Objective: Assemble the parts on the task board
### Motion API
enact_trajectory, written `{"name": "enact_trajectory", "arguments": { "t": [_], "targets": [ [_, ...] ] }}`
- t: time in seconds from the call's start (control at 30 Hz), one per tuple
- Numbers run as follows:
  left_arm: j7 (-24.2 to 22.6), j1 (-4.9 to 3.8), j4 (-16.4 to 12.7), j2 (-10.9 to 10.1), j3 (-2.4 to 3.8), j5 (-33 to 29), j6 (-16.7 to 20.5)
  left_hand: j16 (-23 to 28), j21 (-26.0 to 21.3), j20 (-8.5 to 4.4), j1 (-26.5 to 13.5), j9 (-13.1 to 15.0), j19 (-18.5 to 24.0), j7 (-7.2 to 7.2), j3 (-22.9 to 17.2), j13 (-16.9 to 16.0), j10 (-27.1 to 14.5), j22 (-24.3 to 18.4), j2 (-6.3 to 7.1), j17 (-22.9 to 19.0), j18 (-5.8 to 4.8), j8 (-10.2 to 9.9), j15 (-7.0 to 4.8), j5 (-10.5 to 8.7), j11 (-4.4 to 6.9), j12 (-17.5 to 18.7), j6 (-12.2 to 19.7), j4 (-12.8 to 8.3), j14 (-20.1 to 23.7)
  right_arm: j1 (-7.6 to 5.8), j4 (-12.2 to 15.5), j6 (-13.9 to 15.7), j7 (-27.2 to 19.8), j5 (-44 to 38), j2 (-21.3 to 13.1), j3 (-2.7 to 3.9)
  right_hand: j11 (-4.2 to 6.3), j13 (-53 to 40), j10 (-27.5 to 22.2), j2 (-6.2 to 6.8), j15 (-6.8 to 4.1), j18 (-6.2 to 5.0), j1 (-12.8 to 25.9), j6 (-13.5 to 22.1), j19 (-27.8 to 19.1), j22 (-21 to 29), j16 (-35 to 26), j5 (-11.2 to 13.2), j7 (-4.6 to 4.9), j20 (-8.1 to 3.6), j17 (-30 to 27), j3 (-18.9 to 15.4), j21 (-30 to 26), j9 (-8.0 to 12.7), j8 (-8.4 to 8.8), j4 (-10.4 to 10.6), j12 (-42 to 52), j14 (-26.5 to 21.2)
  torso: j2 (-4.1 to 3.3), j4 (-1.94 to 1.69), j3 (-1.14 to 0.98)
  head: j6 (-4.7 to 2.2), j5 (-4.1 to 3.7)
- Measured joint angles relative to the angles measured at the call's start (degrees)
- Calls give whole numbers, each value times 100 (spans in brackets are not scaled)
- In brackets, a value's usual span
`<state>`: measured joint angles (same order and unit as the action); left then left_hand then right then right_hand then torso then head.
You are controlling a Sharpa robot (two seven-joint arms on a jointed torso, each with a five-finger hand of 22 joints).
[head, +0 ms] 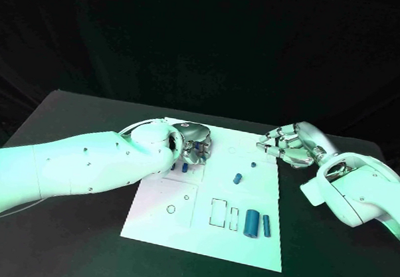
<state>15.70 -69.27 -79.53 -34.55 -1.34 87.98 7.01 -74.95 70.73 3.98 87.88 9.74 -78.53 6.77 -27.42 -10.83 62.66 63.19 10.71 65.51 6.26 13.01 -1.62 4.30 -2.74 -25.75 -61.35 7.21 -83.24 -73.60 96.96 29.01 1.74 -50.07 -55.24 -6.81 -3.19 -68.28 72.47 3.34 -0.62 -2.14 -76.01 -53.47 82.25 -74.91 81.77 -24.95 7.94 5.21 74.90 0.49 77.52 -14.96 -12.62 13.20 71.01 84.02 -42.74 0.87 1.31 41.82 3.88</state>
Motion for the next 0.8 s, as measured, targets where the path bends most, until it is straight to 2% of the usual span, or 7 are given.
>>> {"name": "enact_trajectory", "arguments": {
  "t": [0.23,0.37,0.53,0.8],
  "targets": [
    [-6,9,-37,-34,-1,-11,75,-24,33,0,0,-7,0,21,-55,-2,21,55,0,20,0,-30,20,-1,-20,27,-21,-55,-21,0,-3,2,-2,0,3,0,0,0,0,0,0,0,0,0,0,0,0,0,0,0,0,0,0,0,0,0,0,0,2,-1,0,-25,-3],
    [-19,17,-96,-82,33,-32,136,-24,56,-13,0,-5,-13,32,-72,-3,31,67,0,23,0,-41,20,-2,-11,28,-32,-73,-21,0,-8,3,-4,0,7,0,0,0,0,0,0,0,0,0,0,1,0,0,0,0,0,0,0,1,0,0,0,0,4,0,-1,-45,-6],
    [-35,16,-220,-188,115,-86,210,-48,66,-21,0,-13,-21,32,-68,-3,43,86,1,30,0,-65,20,-3,2,51,-32,-89,-21,1,-15,4,-6,0,8,0,0,0,0,0,0,0,0,0,0,1,0,0,0,0,2,0,-21,-6,0,0,0,0,5,0,-4,-70,-7],
    [-87,4,-471,-484,287,-198,285,-51,88,-21,-32,-22,-21,34,-87,-13,86,105,32,30,0,-92,20,-2,4,71,-33,-121,-20,2,-21,7,-8,1,1,0,0,0,0,0,0,0,0,0,0,0,0,0,0,0,4,0,-21,-5,0,0,0,0,8,-8,-7,-100,5]
  ]
}}
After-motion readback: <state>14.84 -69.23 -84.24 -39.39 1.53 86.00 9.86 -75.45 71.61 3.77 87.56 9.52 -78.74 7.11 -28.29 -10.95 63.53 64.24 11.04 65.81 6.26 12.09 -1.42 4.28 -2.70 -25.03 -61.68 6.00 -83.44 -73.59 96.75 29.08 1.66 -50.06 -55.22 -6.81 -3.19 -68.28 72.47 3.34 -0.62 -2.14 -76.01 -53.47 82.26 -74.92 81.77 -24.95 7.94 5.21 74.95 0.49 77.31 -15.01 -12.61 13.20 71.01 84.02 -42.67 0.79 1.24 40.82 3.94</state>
